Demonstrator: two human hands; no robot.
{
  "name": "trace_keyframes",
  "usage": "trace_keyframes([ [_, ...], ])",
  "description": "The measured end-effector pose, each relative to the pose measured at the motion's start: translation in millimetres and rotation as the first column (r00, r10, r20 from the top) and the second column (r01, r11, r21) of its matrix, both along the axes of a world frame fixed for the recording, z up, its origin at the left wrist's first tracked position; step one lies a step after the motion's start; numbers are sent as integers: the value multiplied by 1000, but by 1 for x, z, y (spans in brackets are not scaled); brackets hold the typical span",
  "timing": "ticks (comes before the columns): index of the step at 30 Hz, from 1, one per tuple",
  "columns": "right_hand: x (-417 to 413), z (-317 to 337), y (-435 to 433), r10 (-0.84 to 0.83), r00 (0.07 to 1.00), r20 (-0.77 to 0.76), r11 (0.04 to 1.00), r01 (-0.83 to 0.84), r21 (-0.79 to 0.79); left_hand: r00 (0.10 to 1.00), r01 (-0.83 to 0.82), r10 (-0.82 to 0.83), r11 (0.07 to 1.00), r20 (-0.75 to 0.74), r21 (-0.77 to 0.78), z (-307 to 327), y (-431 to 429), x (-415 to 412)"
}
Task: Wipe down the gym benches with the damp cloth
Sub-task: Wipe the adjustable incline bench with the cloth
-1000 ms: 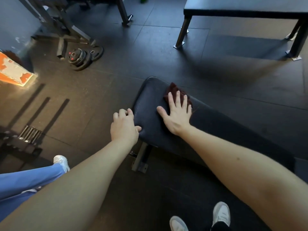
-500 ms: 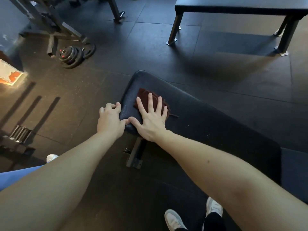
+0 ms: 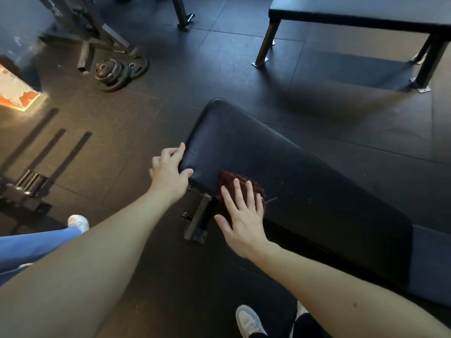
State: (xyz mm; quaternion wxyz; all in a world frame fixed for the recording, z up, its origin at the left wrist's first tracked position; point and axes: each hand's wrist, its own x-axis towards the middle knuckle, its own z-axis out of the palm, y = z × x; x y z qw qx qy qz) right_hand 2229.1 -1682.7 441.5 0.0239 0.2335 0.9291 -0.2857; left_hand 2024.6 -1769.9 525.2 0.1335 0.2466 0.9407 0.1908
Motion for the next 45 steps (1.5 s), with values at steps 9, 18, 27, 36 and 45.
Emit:
trace_keyframes([
  [9, -80, 17, 22, 77, 987, -142, 991, -61, 116, 1000, 15, -14, 999, -19, 43, -1, -3, -3],
  [18, 21, -7, 4, -3, 1000, -18, 1000, 2, -10, 906, 67, -213, 926, -367, -371, 0, 36, 59],
  [27, -79, -3, 143, -240, 964, 115, 963, 251, -94, 914, 9, -229, 837, -336, -547, -2, 53, 70],
  [36, -24, -6, 70, -190, 982, -12, 979, 189, -76, 920, -10, -225, 805, -321, -593, -5, 58, 77],
  [45, -62, -7, 152, -272, 955, 115, 955, 282, -90, 928, -31, -204, 793, -313, -608, -6, 63, 78],
])
